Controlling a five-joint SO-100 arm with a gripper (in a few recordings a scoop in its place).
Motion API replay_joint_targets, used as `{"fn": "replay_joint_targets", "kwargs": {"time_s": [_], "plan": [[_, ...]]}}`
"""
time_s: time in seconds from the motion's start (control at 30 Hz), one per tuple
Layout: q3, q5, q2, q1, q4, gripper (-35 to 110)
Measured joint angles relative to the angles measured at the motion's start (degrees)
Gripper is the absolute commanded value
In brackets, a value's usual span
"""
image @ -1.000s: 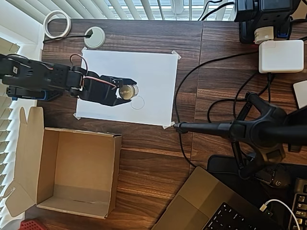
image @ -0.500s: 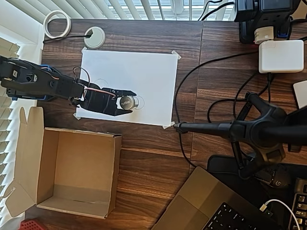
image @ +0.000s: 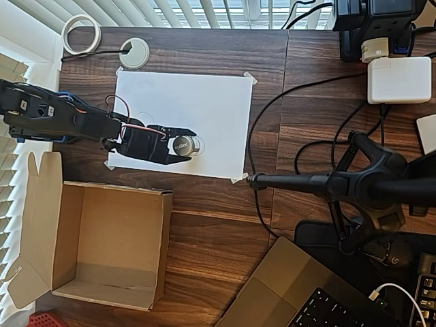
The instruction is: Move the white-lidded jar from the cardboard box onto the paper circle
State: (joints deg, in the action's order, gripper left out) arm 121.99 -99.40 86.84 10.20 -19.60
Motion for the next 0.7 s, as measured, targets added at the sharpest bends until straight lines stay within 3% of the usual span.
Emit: {"fn": "replay_joint_targets", "kwargs": {"time_s": [0.7], "plan": [[-2.55,0.26,-2.72,-1.05,0.26,7]]}}
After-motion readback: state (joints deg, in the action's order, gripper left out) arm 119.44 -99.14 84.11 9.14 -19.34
